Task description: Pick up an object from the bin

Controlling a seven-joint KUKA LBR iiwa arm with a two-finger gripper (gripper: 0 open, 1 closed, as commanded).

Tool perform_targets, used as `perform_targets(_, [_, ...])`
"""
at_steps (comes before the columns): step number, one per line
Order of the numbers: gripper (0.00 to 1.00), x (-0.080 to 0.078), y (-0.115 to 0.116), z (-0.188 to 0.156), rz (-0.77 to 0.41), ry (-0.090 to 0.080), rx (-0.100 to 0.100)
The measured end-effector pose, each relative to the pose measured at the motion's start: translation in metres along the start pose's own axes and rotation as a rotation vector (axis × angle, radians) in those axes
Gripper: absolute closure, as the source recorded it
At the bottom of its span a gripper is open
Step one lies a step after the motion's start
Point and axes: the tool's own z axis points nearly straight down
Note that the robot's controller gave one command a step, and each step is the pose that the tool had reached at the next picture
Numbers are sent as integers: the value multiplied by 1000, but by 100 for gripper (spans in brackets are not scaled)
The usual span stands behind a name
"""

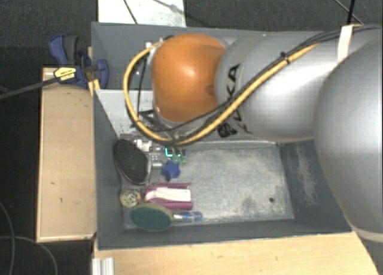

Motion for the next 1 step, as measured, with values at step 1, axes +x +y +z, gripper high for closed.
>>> perform_targets(1, [0,-9,13,112,209,-15,-5])
